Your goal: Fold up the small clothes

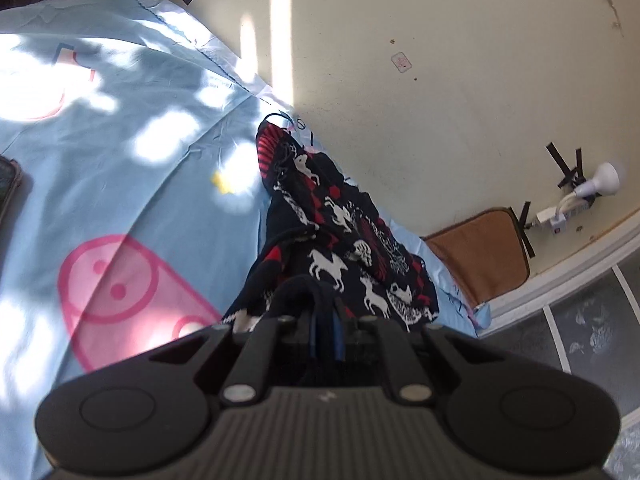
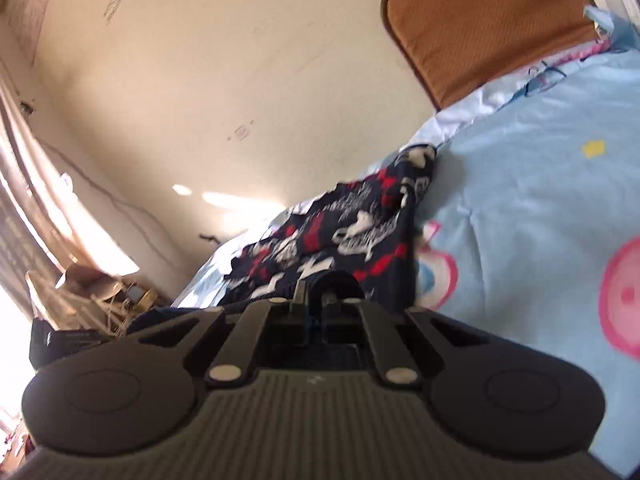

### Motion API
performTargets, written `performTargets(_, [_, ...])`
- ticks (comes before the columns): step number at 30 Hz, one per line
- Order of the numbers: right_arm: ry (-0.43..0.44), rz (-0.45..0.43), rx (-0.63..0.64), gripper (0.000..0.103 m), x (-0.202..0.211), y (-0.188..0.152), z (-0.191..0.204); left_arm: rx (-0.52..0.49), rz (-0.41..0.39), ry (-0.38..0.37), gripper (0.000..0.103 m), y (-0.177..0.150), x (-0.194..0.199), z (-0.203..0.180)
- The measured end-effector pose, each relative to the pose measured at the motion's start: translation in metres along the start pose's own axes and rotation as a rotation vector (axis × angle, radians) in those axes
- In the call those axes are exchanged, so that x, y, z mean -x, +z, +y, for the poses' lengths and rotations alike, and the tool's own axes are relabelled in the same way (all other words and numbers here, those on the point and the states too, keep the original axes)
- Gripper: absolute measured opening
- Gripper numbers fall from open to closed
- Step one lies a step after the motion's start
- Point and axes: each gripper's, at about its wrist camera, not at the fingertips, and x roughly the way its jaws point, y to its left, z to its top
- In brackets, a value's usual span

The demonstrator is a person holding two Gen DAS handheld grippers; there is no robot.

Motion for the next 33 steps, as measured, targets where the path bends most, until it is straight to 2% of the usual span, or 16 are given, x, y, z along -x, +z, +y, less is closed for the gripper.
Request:
performTargets(1, [-0.032, -0.021, -0.017, 0.008, -0.017, 0.011, -0.002, 0.008, -0.017, 0.019, 0.012, 0.010, -0.014, -0.001])
performTargets(3, [-0.091, -0.046, -0.031, 0.012, -0.049, 0.027, -0.008, 0.001, -0.036, 0.094, 0.045, 0.023, -0.036, -0.002])
performTargets(4, [-0.155, -0.051, -0.028, 0.015, -0.060, 0.032, -0.012, 0.010, -0.044, 0.112, 0.048, 0.026, -0.041, 0.002])
performTargets(5, [-0.210, -0.044, -0.035, 0.024, -0.066, 0.034, -0.015, 0.015, -0.045, 0.098, 0.049, 0.025, -0.040, 0.005])
performTargets(8, [-0.153, -0.046, -0.066, 0.046, -0.052, 0.027, -0.023, -0.032, -0.074, 0.081, 0.064, 0.020, -0.025, 0.017])
performTargets(10, [-0.153, -0.031, -0.057, 0.050, -0.040, 0.017, -0.020, -0.051, -0.082, 0.122, 0.066, 0.016, -0.018, 0.024])
performTargets(14, [-0.141, 0.030, -0.115, 0.059, -0.025, -0.003, -0.024, -0.106, -0.006, 0.124, 0.069, -0.001, -0.020, 0.024])
performTargets(17, [-0.137, 0.047, -0.143, 0.063, -0.013, -0.018, -0.023, -0.193, 0.031, 0.152, 0.064, -0.018, -0.027, 0.013])
performTargets(19, [-0.131, 0.059, -0.134, 0.064, -0.013, -0.027, -0.017, -0.244, 0.045, 0.208, 0.044, -0.027, -0.035, 0.007])
performTargets(20, [-0.129, 0.073, -0.119, 0.061, -0.016, -0.030, -0.014, -0.275, 0.034, 0.266, 0.024, -0.030, -0.039, 0.005])
performTargets(21, [-0.145, 0.089, -0.085, 0.036, -0.021, -0.034, -0.007, -0.288, 0.030, 0.294, 0.014, -0.031, -0.042, 0.004])
performTargets(22, [-0.185, 0.096, -0.046, 0.018, -0.026, -0.036, -0.003, -0.279, 0.030, 0.296, 0.013, -0.029, -0.043, 0.005])
performTargets(25, [-0.247, 0.032, -0.017, 0.009, -0.026, -0.029, 0.001, -0.272, 0.024, 0.320, 0.011, -0.024, -0.040, 0.007])
performTargets(29, [-0.319, 0.080, -0.014, 0.010, -0.032, -0.026, -0.017, -0.281, 0.045, 0.334, 0.017, -0.023, -0.037, 0.009])
performTargets(30, [-0.304, 0.091, -0.021, 0.013, -0.029, -0.023, -0.021, -0.298, 0.060, 0.345, 0.022, -0.023, -0.034, 0.004])
performTargets(33, [-0.289, 0.046, 0.012, 0.027, -0.017, -0.002, -0.016, -0.340, 0.023, 0.313, 0.023, -0.012, -0.014, -0.007])
